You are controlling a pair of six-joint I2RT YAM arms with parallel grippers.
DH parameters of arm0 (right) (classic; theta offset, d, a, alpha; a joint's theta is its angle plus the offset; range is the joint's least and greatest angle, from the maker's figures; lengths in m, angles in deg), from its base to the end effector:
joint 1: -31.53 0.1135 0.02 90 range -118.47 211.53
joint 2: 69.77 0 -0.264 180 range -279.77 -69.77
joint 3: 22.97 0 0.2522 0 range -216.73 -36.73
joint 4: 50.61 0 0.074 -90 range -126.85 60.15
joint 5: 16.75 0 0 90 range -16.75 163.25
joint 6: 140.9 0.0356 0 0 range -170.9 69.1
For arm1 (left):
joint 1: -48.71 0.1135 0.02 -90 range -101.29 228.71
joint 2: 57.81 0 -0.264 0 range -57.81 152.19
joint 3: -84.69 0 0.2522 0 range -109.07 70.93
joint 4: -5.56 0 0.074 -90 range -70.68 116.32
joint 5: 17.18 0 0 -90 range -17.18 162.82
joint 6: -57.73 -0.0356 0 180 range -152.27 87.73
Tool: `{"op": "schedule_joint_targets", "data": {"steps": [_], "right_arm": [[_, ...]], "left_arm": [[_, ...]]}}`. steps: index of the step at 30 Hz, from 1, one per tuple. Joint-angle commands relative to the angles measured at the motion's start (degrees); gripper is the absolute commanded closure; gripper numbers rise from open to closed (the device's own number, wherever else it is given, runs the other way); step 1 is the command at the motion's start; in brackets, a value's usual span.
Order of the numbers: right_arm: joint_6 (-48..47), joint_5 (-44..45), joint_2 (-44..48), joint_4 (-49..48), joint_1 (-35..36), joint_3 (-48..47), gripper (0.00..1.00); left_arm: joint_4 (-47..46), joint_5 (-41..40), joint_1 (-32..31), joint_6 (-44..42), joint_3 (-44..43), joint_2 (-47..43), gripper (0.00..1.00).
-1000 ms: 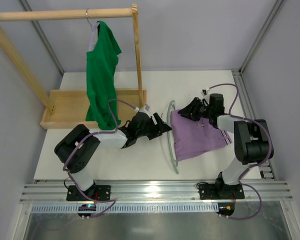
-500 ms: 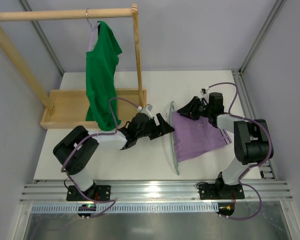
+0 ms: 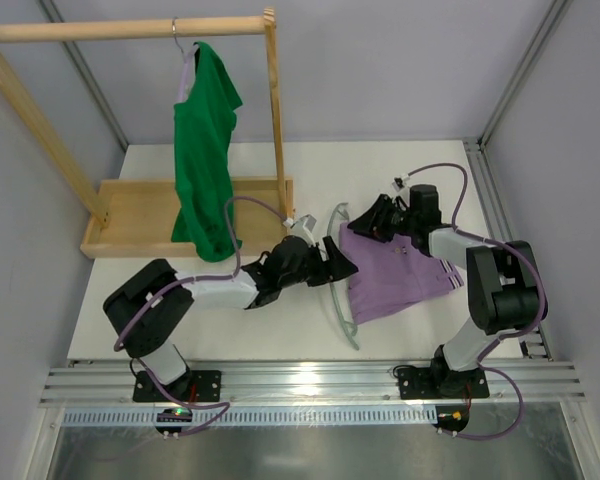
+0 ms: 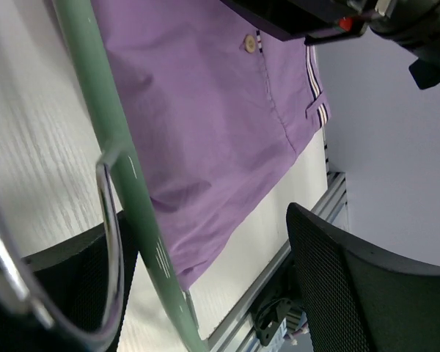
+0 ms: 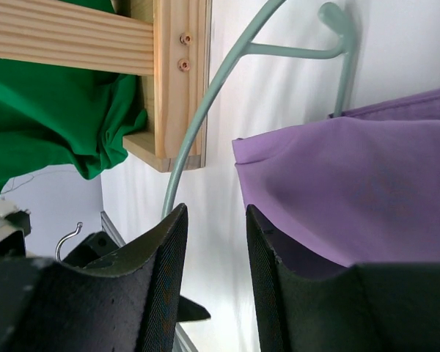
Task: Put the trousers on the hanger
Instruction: Place trousers on hanger
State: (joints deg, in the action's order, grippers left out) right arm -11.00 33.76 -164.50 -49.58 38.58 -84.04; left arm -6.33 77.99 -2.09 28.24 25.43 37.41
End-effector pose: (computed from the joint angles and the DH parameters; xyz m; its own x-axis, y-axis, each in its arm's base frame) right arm 0.3298 0.0636 0.1791 -0.8270 0.3965 -0.3986 -0.1085 0.5831 0.8051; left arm 0.2175 -0.2718 0.1837 -0.8440 -0.3368 -0.4175 0.1812 0.5536 -0.8128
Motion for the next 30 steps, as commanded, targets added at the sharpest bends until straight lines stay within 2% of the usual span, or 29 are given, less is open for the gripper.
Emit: {"op": "schedule_joint_targets", "data": {"steps": [1, 7, 13, 15, 16, 18, 20, 22, 27, 30], "right_arm": [[1.84, 1.95, 2.19, -2.03, 1.39, -1.38, 0.59], [1.59, 3.27, 3.42, -1.86, 1.83, 0.20, 0.59], [0.35, 3.63, 3.34, -1.68, 1.92, 0.38, 0.59], [0.09, 2.93, 1.85, -1.51, 1.92, -1.29, 0.59], [0.09, 2.75, 1.40, -1.59, 2.09, -1.64, 0.59], [-0.08, 2.66, 0.18, -1.94, 2.09, -2.52, 0.60], [-0.43, 2.40, -2.54, -1.42, 2.01, -4.18, 0.61], [-1.83, 5.11, -5.09, 1.46, 1.13, -6.03, 0.62], [-0.79, 8.54, -9.84, 2.71, -2.74, -7.09, 0.63], [-0.88, 10.83, -11.52, 4.38, -4.05, -7.62, 0.63]], "left_arm": [[-0.10, -8.84, -2.71, -1.72, 0.58, -2.32, 0.22], [-5.97, -13.96, -3.69, 1.98, 4.97, -0.12, 0.29], [-6.43, -16.94, -4.04, 2.51, 8.05, -1.61, 0.52], [-5.99, -18.26, -4.21, 2.51, 8.49, -2.23, 0.62], [-5.73, -18.61, -4.21, 2.59, 8.49, -2.84, 0.71], [-4.77, -19.23, -4.30, 2.68, 8.41, -3.02, 0.79], [-4.67, -19.58, -4.30, 2.59, 8.41, -3.11, 0.91], [-4.24, -20.11, -4.30, 3.12, 8.41, -2.94, 1.00], [-2.83, -21.34, -4.30, 4.87, 8.23, -2.67, 1.00], [1.29, -22.74, -4.30, 6.20, 6.66, -2.67, 1.00]]}}
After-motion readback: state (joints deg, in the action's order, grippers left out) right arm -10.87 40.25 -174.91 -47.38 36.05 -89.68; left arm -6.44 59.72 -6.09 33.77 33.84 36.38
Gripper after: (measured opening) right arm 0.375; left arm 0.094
